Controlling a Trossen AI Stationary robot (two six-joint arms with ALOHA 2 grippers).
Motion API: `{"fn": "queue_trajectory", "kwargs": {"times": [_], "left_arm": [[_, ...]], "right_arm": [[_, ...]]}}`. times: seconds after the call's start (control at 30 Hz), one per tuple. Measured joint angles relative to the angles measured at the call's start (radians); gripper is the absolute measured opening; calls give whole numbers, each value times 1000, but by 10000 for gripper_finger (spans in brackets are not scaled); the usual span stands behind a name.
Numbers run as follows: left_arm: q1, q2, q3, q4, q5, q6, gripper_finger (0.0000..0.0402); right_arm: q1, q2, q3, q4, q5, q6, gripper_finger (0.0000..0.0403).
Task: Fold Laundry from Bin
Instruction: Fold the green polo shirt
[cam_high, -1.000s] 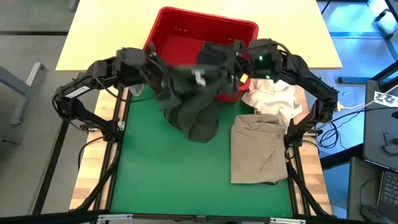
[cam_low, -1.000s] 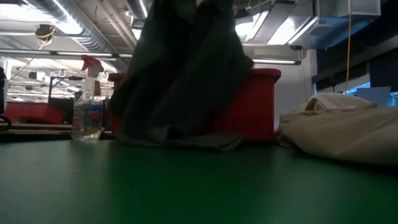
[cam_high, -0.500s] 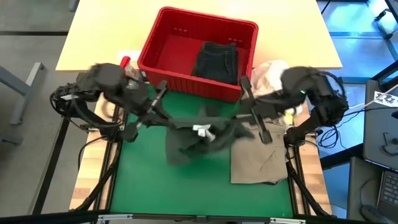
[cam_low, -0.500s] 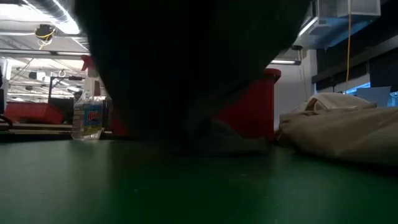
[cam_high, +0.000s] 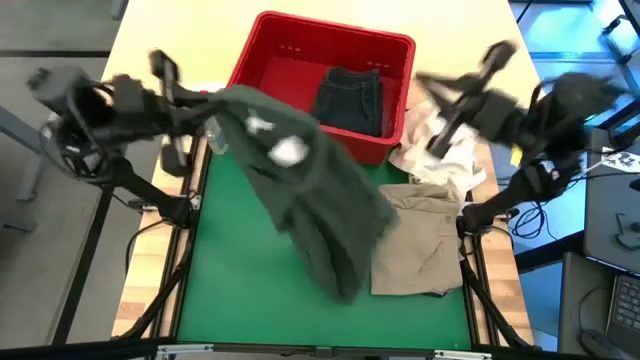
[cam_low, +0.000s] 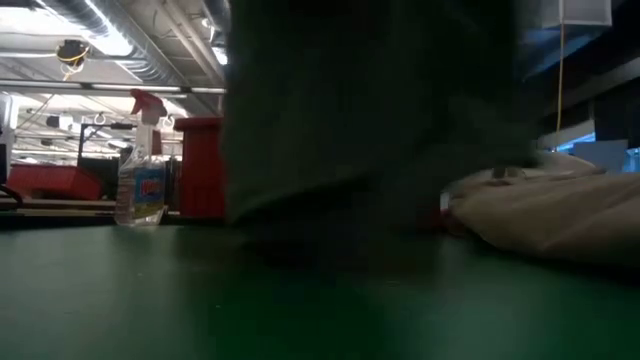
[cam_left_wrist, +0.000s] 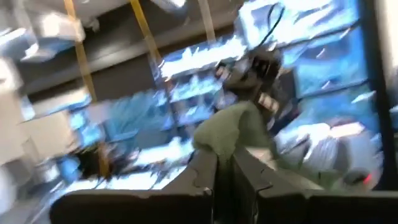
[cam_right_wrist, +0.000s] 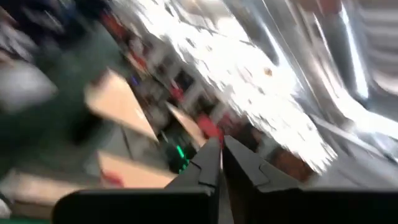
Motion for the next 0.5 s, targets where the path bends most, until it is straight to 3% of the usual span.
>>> {"fn": "queue_trajectory", "kwargs": {"times": [0.13,0.27,0.5], "left_arm": [[7,-2,-5,-250,-90,-104,18],[36,17,-46,-503,-158,-267,18],[52,5,-159,-536,-145,-354,18]], "right_arm": [[-72,22,-2,-223,15,122,18],[-157,79,-14,-467,-128,318,18],[-246,158,-5,-649,-262,468,18]]}}
